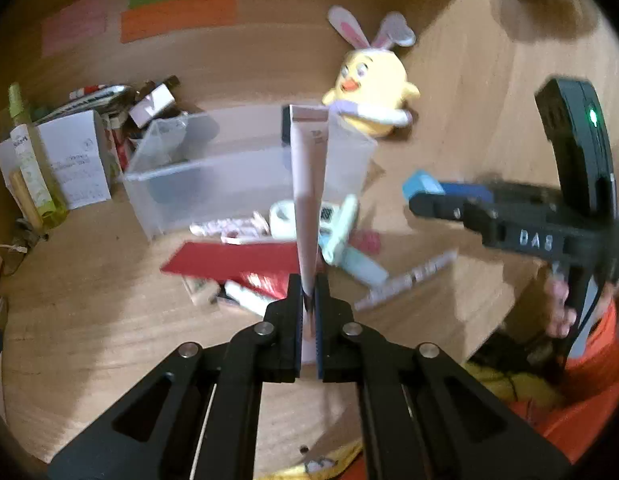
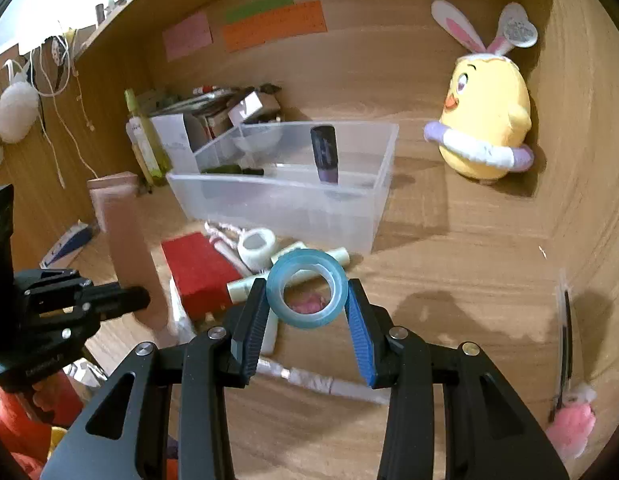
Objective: Organize objects
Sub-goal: 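Carry both items over the bin and release them inside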
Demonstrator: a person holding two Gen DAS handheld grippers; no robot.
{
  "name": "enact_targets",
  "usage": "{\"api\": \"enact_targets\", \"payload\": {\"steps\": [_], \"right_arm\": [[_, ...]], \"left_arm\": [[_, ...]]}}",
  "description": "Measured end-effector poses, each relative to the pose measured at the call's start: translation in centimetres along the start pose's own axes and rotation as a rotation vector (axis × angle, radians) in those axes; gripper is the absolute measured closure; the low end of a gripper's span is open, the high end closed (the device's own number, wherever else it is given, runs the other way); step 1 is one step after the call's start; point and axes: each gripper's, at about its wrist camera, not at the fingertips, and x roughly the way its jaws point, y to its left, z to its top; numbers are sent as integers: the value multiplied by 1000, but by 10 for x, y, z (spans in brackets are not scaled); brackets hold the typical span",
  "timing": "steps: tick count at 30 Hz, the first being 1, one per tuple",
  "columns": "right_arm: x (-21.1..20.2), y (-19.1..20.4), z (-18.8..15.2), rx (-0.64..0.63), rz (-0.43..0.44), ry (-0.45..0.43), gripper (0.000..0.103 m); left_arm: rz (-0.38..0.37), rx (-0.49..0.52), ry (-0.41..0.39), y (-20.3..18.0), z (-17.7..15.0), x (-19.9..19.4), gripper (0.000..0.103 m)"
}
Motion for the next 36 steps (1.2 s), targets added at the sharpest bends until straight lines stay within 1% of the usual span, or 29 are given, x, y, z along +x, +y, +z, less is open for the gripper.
{"api": "enact_targets", "payload": {"steps": [7,14,20,23,28,32,36], "right_arm": [[11,1,25,-4,17,-24,68],[29,5,58,-23,25,-31,68],[54,17,86,-65,32,-7,68],[68,25,96,-91,36,10,68],[97,33,106,-116,38,64,68],[116,27,111,-110,8,98,68],[128,12,112,-95,-30,127,68]], "left_arm": [[-6,-56,-70,22,31,-8,99],[37,-81,-143,48,68,-20,99],[80,-99,-170,69,99,-12,99],[95,-106,-169,78,112,-1,99],[115,-119,-141,87,126,25,99],[122,-131,-99,96,134,50,99],[149,-123,-62,101,139,72,99]]}}
